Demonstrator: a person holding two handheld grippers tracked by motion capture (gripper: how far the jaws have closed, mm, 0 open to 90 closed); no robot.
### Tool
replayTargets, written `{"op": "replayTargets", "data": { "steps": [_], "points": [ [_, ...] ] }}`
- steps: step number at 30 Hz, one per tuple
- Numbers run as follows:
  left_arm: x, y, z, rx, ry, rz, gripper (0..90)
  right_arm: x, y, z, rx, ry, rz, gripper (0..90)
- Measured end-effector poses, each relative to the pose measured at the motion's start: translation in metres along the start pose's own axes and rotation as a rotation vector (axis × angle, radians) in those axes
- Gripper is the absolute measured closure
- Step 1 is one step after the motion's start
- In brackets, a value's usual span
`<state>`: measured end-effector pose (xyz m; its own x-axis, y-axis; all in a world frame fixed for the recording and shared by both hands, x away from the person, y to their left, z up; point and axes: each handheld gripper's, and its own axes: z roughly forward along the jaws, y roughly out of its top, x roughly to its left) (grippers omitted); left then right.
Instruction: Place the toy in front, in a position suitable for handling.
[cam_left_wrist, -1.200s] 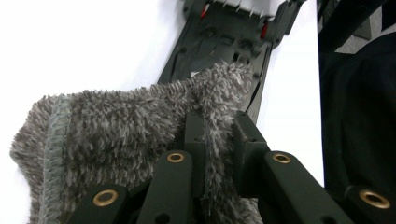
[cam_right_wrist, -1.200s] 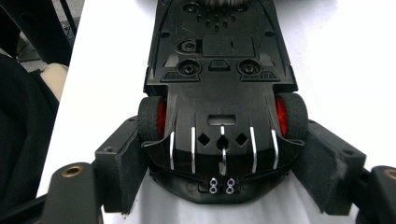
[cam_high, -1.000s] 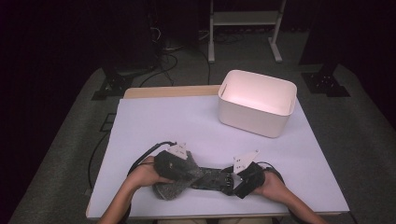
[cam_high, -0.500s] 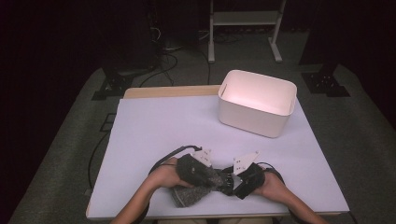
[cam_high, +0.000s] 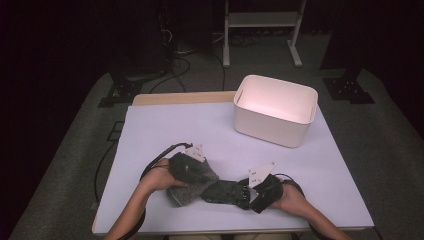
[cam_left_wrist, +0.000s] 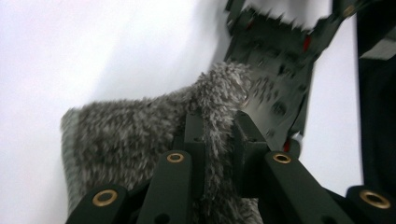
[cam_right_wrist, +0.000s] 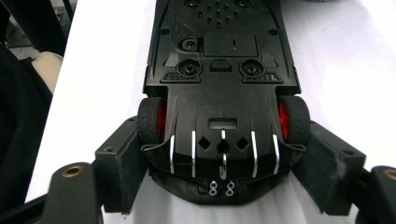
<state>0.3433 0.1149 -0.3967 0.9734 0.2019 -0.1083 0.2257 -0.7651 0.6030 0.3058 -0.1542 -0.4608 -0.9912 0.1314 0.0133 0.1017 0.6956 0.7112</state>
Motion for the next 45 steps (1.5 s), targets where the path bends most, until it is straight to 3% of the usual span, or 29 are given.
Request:
{"op": "replayTargets", "data": {
  "steps": [6, 9, 16, 20, 28, 31, 37, 40, 45],
  "points": [
    [-0.008, 0.020, 0.021, -0.021, -0.057, 0.050, 78.8, 0.000, 0.001, 0.000, 0.008, 0.001, -0.005, 23.4],
    [-0.011, 0.029, 0.033, 0.008, -0.067, 0.076, 78.7, 0.000, 0.001, 0.000, 0.008, 0.000, -0.005, 23.3],
    [-0.009, 0.018, 0.027, 0.019, -0.056, 0.045, 78.3, -0.005, 0.001, -0.008, -0.045, 0.015, 0.035, 21.8],
    [-0.008, 0.011, 0.025, 0.005, -0.063, 0.033, 77.9, -0.004, -0.003, -0.012, -0.037, 0.006, 0.041, 22.1],
    [-0.007, 0.014, 0.025, 0.008, -0.073, 0.033, 77.3, -0.002, -0.002, -0.013, -0.030, -0.008, 0.032, 22.4],
    [-0.006, 0.022, 0.028, 0.005, -0.075, 0.037, 77.3, -0.001, 0.000, -0.011, -0.036, -0.009, 0.026, 22.8],
    [-0.006, 0.044, 0.035, 0.032, -0.038, 0.061, 77.3, 0.000, 0.006, -0.008, -0.028, -0.021, 0.011, 22.8],
    [-0.009, 0.051, 0.037, 0.018, -0.079, 0.081, 77.9, -0.001, 0.006, -0.008, -0.025, -0.024, -0.002, 22.9],
    [-0.019, 0.066, 0.044, 0.012, -0.112, 0.119, 78.2, 0.000, 0.008, -0.008, -0.034, -0.023, 0.003, 22.8]
  ]
}}
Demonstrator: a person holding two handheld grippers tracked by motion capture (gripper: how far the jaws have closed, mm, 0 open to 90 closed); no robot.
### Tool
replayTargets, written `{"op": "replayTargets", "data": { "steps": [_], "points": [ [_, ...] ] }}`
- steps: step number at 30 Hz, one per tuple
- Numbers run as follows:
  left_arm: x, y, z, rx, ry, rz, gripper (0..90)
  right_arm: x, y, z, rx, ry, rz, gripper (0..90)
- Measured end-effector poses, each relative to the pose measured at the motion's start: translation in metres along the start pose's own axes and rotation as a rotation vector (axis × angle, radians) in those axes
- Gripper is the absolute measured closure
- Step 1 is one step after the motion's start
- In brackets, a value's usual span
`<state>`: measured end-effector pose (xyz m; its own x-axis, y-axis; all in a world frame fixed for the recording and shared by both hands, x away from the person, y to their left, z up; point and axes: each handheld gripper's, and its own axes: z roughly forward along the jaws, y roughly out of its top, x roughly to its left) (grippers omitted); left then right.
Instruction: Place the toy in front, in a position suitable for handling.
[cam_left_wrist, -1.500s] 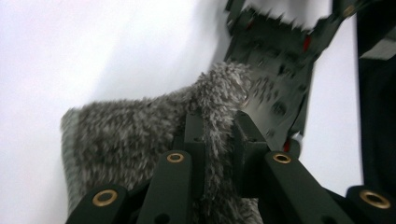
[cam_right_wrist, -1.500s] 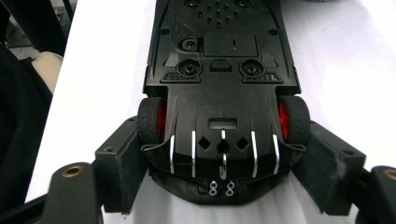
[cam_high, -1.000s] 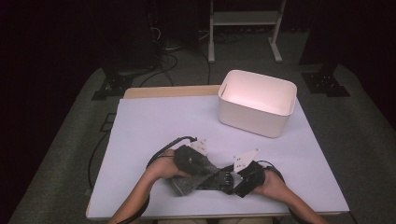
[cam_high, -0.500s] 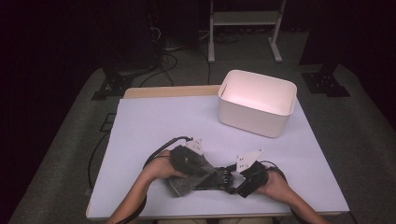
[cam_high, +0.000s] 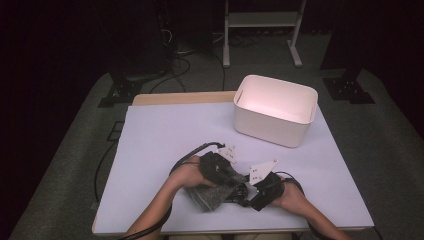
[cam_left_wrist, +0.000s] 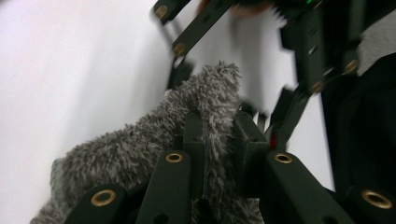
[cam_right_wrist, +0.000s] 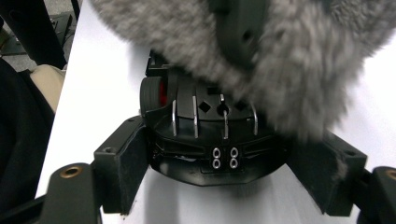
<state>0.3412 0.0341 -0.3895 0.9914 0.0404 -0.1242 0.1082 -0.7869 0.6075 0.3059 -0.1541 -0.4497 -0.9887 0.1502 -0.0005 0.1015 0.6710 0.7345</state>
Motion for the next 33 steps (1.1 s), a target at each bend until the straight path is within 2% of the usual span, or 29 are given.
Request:
{"op": "replayTargets", "data": {
  "steps": [2, 4, 8, 10, 12, 16, 20, 22, 24, 29, 33],
  "points": [
    [-0.003, 0.006, 0.004, 0.010, -0.014, 0.037, 78.1, 0.000, 0.000, 0.000, -0.001, -0.001, 0.000, 22.8],
    [-0.001, 0.007, 0.005, 0.042, 0.016, 0.040, 77.7, 0.000, 0.000, 0.000, 0.004, 0.001, 0.005, 22.8],
    [0.007, 0.004, -0.001, 0.027, 0.044, -0.007, 77.7, -0.001, -0.001, 0.000, 0.003, 0.000, 0.005, 22.8],
    [0.006, 0.003, 0.000, 0.011, 0.021, -0.010, 77.8, -0.002, 0.000, 0.000, -0.002, -0.002, 0.001, 22.7],
    [0.002, 0.003, 0.004, 0.017, 0.003, 0.010, 77.7, -0.002, -0.001, 0.001, 0.002, 0.001, 0.003, 22.8],
    [-0.005, 0.004, 0.007, -0.005, -0.050, 0.026, 77.7, -0.002, -0.002, 0.002, 0.005, 0.007, 0.007, 22.8],
    [-0.007, 0.002, 0.007, -0.024, -0.087, 0.014, 77.0, -0.002, -0.002, 0.001, -0.003, 0.010, 0.012, 22.8],
    [-0.007, 0.000, 0.007, -0.044, -0.117, 0.014, 77.0, -0.003, -0.003, 0.001, -0.006, 0.010, 0.010, 22.8],
    [-0.007, -0.004, 0.007, -0.065, -0.140, -0.001, 76.7, -0.003, -0.003, 0.001, -0.005, 0.007, 0.003, 22.8],
    [-0.004, -0.018, 0.002, -0.039, -0.105, -0.025, 77.1, -0.004, -0.006, 0.002, -0.004, 0.016, 0.011, 22.8],
    [-0.003, -0.029, -0.008, 0.009, -0.046, -0.028, 77.1, -0.004, -0.006, 0.003, -0.001, 0.020, 0.019, 22.8]
  ]
}}
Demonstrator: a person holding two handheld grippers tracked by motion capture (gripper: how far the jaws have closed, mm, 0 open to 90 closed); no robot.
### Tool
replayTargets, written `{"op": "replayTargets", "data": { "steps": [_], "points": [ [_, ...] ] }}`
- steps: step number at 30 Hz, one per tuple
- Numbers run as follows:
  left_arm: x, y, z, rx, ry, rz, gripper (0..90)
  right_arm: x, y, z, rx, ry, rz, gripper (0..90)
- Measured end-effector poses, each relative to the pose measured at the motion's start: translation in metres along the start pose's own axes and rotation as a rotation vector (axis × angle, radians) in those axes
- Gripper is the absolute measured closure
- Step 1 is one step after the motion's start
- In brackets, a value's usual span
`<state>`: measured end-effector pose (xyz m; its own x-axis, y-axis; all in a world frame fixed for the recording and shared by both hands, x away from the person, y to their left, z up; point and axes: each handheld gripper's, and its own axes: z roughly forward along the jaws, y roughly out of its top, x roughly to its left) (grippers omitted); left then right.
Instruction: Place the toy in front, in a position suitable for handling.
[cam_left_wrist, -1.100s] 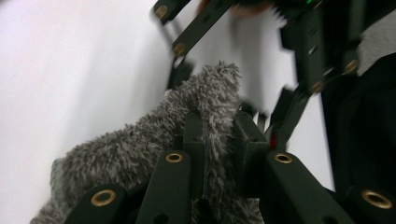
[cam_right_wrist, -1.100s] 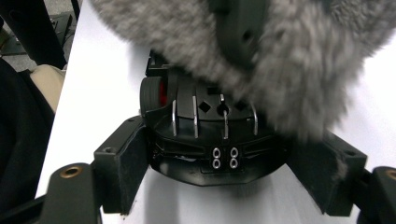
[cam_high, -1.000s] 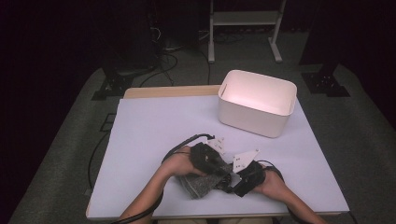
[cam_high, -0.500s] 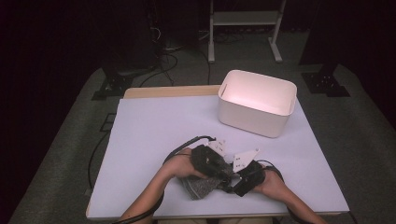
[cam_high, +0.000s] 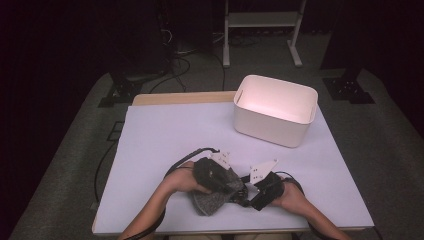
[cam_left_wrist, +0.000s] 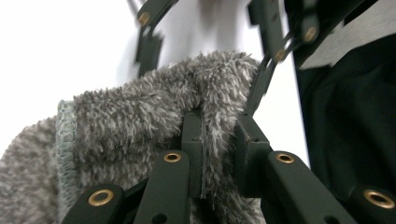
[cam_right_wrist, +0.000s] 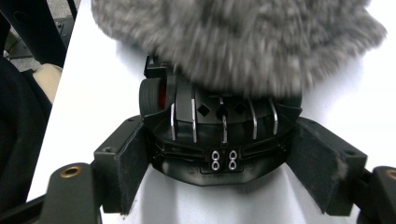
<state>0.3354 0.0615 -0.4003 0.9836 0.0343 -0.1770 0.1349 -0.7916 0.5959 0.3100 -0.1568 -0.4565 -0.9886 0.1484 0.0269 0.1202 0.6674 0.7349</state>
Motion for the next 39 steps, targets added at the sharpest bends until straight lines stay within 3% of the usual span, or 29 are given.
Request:
{"op": "replayTargets", "data": {
  "steps": [7, 12, 17, 23, 25, 29, 33, 39],
  "points": [
    [0.001, -0.028, -0.021, 0.060, 0.059, -0.049, 77.1, -0.002, 0.000, 0.001, 0.004, 0.007, -0.007, 22.8],
    [0.003, -0.040, -0.028, 0.028, 0.068, -0.082, 77.0, -0.003, -0.002, 0.002, 0.009, 0.013, -0.002, 22.7],
    [-0.004, -0.025, -0.015, -0.019, -0.011, -0.037, 77.7, -0.002, -0.003, 0.004, 0.027, 0.008, -0.013, 22.7],
    [-0.011, 0.012, 0.014, -0.003, -0.068, 0.055, 77.6, -0.002, -0.002, 0.004, 0.028, 0.008, -0.009, 22.8],
    [-0.010, 0.023, 0.022, -0.012, -0.083, 0.069, 77.7, -0.002, -0.003, 0.004, 0.027, 0.004, -0.011, 22.8],
    [-0.007, 0.030, 0.028, 0.020, -0.083, 0.080, 77.7, -0.001, -0.003, 0.004, 0.027, 0.008, -0.016, 22.8],
    [-0.004, 0.023, 0.020, 0.032, -0.054, 0.076, 77.2, -0.002, -0.003, 0.004, 0.027, 0.007, -0.025, 22.9],
    [0.002, 0.001, -0.002, 0.059, 0.013, 0.013, 76.8, -0.003, -0.002, 0.003, 0.036, 0.008, -0.035, 22.9]
  ]
}}
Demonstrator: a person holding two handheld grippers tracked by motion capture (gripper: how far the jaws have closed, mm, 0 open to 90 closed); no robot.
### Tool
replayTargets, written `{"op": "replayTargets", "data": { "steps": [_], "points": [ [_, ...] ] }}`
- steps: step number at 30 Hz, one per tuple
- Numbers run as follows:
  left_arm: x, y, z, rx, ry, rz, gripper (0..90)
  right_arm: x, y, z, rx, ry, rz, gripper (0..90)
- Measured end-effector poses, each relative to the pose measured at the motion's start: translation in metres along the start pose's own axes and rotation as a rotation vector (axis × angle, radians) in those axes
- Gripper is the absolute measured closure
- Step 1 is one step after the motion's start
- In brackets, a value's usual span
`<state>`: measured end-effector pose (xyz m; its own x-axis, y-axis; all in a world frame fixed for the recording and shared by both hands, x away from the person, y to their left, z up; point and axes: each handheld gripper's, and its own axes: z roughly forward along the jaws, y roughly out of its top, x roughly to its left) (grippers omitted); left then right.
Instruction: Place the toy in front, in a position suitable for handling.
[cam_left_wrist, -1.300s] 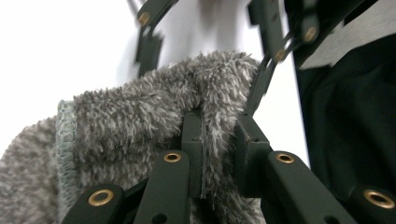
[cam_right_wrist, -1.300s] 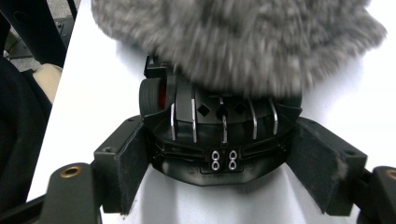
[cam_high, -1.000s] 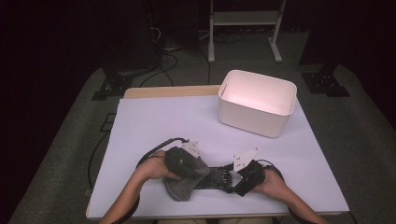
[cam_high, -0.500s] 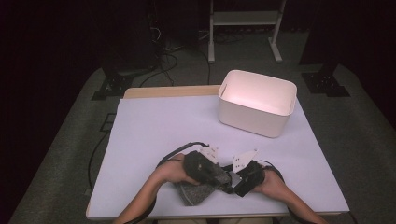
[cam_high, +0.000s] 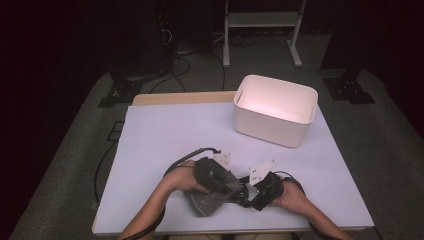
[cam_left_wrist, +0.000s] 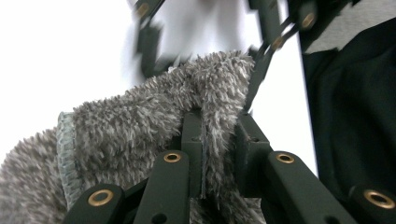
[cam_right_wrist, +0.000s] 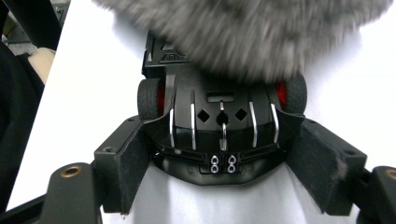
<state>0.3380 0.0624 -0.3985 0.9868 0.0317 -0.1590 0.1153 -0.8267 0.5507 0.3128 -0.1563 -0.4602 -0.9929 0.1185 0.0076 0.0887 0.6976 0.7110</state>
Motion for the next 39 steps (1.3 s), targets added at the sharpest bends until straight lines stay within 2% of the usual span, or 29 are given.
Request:
{"op": "replayTargets", "data": {
  "steps": [3, 7, 10, 12, 15, 19, 22, 25, 28, 34, 39],
  "points": [
    [0.005, -0.013, -0.011, 0.009, 0.034, -0.040, 76.3, -0.002, 0.001, -0.002, 0.003, -0.002, -0.008, 22.9],
    [0.015, -0.028, -0.022, 0.016, 0.062, -0.096, 75.8, -0.009, 0.000, -0.007, 0.008, -0.034, -0.017, 22.8],
    [0.020, -0.036, -0.023, -0.020, 0.046, -0.129, 75.7, -0.016, -0.005, -0.011, 0.000, -0.038, 0.014, 22.8],
    [0.021, -0.036, -0.020, -0.040, 0.025, -0.132, 75.7, -0.017, -0.006, -0.011, 0.005, -0.032, 0.027, 22.6],
    [0.020, -0.033, -0.013, -0.062, 0.000, -0.127, 75.6, -0.018, -0.007, -0.009, -0.002, -0.036, 0.057, 21.5],
    [0.016, -0.025, -0.006, -0.051, -0.029, -0.106, 75.6, -0.018, -0.007, -0.009, 0.000, -0.041, 0.097, 20.1],
    [0.013, -0.021, -0.003, -0.052, -0.036, -0.091, 75.5, -0.018, -0.007, -0.010, 0.004, -0.036, 0.110, 18.4],
    [0.012, -0.020, -0.002, -0.052, -0.046, -0.081, 75.7, -0.017, -0.006, -0.011, 0.013, -0.026, 0.138, 17.6],
    [0.009, -0.018, 0.000, -0.046, -0.040, -0.066, 76.0, -0.018, -0.006, -0.013, 0.020, -0.009, 0.174, 17.1],
    [0.006, -0.017, 0.001, -0.047, -0.029, -0.058, 76.2, -0.018, 0.000, -0.017, 0.057, -0.013, 0.177, 17.0],
    [0.005, -0.018, 0.001, -0.050, -0.018, -0.053, 76.2, -0.021, 0.006, -0.019, 0.078, 0.001, 0.176, 16.6]
  ]
}}
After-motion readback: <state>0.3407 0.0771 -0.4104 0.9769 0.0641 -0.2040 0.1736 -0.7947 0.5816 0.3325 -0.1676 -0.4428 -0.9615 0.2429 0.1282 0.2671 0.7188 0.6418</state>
